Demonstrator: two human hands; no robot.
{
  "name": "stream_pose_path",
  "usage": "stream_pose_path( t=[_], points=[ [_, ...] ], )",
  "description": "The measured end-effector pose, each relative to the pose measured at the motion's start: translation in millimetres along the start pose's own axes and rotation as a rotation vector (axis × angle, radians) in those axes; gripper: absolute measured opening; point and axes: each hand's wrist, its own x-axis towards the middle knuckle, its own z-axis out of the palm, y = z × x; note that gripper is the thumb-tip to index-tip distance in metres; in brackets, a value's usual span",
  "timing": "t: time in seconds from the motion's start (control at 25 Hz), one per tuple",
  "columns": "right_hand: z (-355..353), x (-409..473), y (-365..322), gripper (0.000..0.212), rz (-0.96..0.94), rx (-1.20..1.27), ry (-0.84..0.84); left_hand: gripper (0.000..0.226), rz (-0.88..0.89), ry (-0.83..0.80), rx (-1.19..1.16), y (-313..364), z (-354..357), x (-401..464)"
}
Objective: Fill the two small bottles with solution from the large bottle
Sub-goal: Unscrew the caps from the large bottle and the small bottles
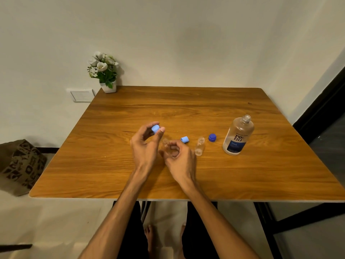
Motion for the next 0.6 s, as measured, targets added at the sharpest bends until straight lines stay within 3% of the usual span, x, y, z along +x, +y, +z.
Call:
stream_pose_path(
  t=[0.08,0.28,0.48,0.6],
  points=[
    [6,2,0,0.034,0.013,-0.004,0.021,0.021,-0.001,0.042,0.138,-9,-7,19],
    [8,-3,5,0.035,-0.001,-0.03,0.037,0.023,-0.101,-0.268,0.533,-44,-14,30],
    [7,-4,11,0.042,0.006,-0.024,0.017,0.047,-0.06,-0.306,0.509,-45,-13,26],
    [-1,-8,12,0.057,-0.004,0.001,-0.009,0.045,-0.02,-0.201,0.416,-35,-15,15]
  ],
)
